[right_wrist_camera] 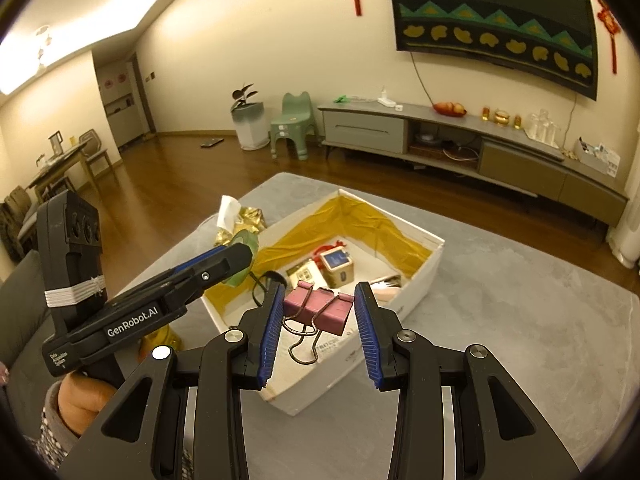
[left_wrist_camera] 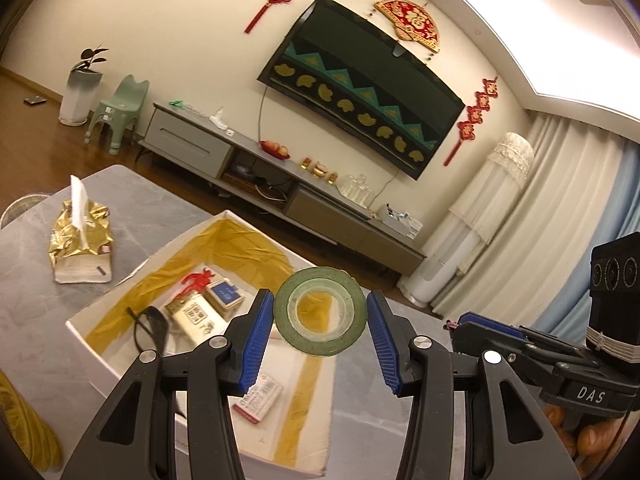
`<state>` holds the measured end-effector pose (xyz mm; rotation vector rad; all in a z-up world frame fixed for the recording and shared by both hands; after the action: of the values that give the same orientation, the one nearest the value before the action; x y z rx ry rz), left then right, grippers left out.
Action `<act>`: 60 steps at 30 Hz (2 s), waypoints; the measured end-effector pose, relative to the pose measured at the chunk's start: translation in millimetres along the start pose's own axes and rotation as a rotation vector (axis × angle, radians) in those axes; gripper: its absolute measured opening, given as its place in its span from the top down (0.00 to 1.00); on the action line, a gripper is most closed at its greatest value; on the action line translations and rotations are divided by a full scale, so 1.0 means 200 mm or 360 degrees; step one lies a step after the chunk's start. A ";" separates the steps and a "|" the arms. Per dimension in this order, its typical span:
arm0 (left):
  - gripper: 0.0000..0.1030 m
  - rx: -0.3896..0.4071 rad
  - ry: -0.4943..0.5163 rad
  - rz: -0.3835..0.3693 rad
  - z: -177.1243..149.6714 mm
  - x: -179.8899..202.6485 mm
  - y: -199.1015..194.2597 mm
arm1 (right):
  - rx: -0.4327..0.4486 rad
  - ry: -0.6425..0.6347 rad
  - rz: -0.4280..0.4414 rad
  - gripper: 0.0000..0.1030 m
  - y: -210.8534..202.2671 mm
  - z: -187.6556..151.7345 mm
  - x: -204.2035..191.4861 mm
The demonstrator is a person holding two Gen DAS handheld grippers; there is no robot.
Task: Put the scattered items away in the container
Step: 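Carry the pink clip and green tape roll over the box with both tools, then open both tools to drop the pink clip and green tape inside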
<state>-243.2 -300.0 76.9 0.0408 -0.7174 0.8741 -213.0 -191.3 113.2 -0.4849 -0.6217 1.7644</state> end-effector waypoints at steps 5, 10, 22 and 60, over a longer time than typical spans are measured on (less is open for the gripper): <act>0.52 -0.0047 0.0011 0.0043 -0.02 -0.05 0.02 | -0.0029 0.0020 0.0045 0.63 0.06 0.00 -0.03; 0.52 -0.0128 0.0055 0.0089 -0.08 -0.05 0.08 | -0.0066 0.0057 0.0090 0.63 0.14 -0.01 -0.03; 0.52 -0.0212 0.0103 0.0171 -0.15 -0.08 0.14 | -0.0162 0.0201 0.0242 0.63 0.29 0.02 -0.02; 0.52 -0.0399 0.0190 0.0308 -0.26 -0.16 0.28 | -0.0397 0.0237 0.0266 0.63 0.79 -0.04 0.09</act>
<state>-267.7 -268.4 5.1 -0.3061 -0.7219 0.9560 -331.5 -206.2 6.4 -0.8539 -0.7161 1.7953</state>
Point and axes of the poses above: each gripper's, at about its wrist camera, not at the fingertips, and y roughly the way its jaws point, x to its right, z to its top, the point moved 10 cm from there along y, roughly the way its jaws point, and after that the axes turned 9 degrees about -z, right-handed, at the moved point
